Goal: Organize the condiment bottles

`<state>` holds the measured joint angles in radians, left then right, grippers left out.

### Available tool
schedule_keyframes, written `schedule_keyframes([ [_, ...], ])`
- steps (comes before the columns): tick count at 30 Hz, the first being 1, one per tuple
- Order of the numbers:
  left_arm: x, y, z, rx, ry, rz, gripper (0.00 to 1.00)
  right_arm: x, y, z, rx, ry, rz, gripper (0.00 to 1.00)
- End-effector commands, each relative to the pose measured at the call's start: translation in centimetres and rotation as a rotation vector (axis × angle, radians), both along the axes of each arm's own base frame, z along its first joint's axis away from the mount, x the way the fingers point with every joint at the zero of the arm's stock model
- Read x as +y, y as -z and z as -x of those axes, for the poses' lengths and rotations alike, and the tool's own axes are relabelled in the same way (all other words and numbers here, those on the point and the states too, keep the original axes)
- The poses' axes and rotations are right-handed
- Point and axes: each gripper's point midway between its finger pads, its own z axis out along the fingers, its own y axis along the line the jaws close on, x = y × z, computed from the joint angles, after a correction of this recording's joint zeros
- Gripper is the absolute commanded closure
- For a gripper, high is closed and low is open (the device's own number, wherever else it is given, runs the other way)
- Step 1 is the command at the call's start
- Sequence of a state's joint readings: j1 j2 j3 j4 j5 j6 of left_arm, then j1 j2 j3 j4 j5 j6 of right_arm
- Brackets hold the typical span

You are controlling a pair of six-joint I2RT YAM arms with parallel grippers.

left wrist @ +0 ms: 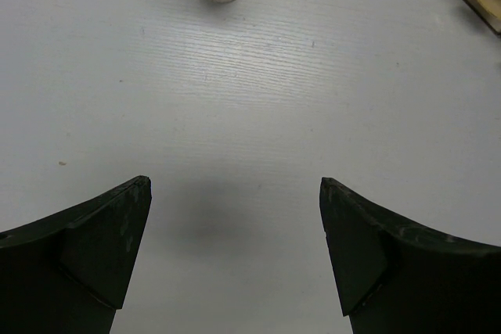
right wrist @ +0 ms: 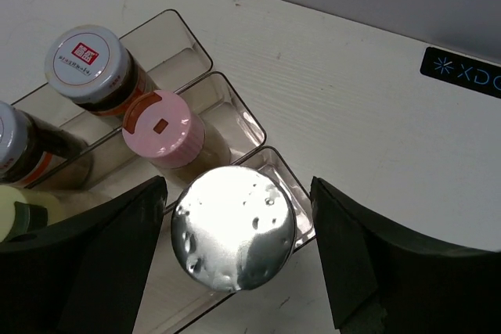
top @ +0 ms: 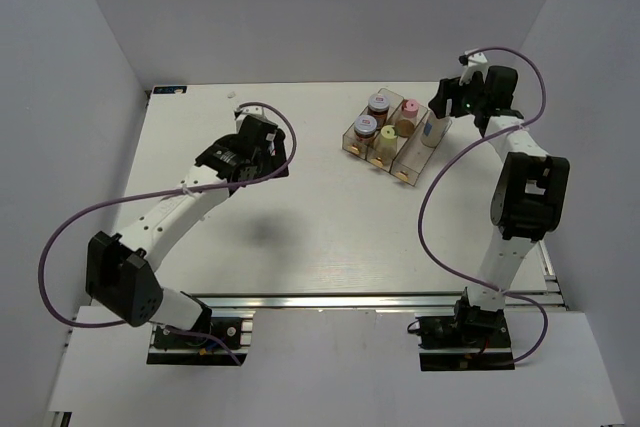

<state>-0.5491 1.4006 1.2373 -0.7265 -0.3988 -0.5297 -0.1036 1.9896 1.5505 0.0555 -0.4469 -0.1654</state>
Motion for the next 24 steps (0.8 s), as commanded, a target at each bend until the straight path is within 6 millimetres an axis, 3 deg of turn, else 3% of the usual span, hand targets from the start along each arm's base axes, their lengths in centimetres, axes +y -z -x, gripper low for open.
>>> schedule_keyframes([
  [1, 0.3, -1.5, -1.9, -0.031, -0.005, 0.017, 0.02, 0.4, -5.1, 0.7, -0.144, -0.039, 0.032, 0.2],
  [3, 0.2, -1.3, -2.7, -0.024, -0.004, 0.022, 0.02, 0.4, -5.1, 1.4, -0.138, -0.04, 0.031, 0.2],
  [4, 0.1, -1.3, -3.0, -0.025, -0.003, 0.02, 0.02, 0.6, -6.6, 2.0, -0.161, -0.05, 0.02, 0.2],
  [6, 0.4, -1.3, -3.5, -0.022, -0.003, 0.007, 0.02, 0.5, -7.6, 3.1, -0.17, -0.051, -0.002, 0.22],
  [7, 0.3, -1.4, -4.1, -0.023, -0.004, 0.005, 0.02, 0.8, -9.9, 4.1, -0.21, -0.064, -0.022, 0.24],
  [9, 0.8, -1.6, -4.8, -0.024, -0.013, -0.007, 0.02, 0.6, -10.9, 5.6, -0.225, -0.07, -0.037, 0.28],
  [10, 1.0, -1.0, -5.3, -0.009, -0.02, -0.021, 0.02, 0.9, -13.0, 6.9, -0.264, -0.09, -0.044, 0.36],
  [13, 1.5, -1.3, -6.6, -0.008, -0.038, -0.03, 0.02, 0.9, -15.2, 9.6, -0.295, -0.102, -0.08, 0.55],
  [15, 1.5, -0.8, -7.9, -0.003, -0.029, -0.036, 0.02, 0.7, -15.9, 10.8, -0.303, -0.099, -0.088, 0.58],
  [17, 1.1, -0.3, -9.1, 0.003, -0.013, -0.032, 0.02, 1.0, -16.8, 12.4, -0.321, -0.125, -0.091, 0.53],
  [19, 1.4, 0.2, -10.1, 0.011, -0.01, -0.039, 0.02, 1.4, -17.6, 13.7, -0.328, -0.144, -0.094, 0.38],
  [24, 1.9, 1.6, -13.2, 0.033, -0.018, -0.054, 0.02, 2.2, -18.3, 16.0, -0.329, -0.175, -0.102, 0.32],
])
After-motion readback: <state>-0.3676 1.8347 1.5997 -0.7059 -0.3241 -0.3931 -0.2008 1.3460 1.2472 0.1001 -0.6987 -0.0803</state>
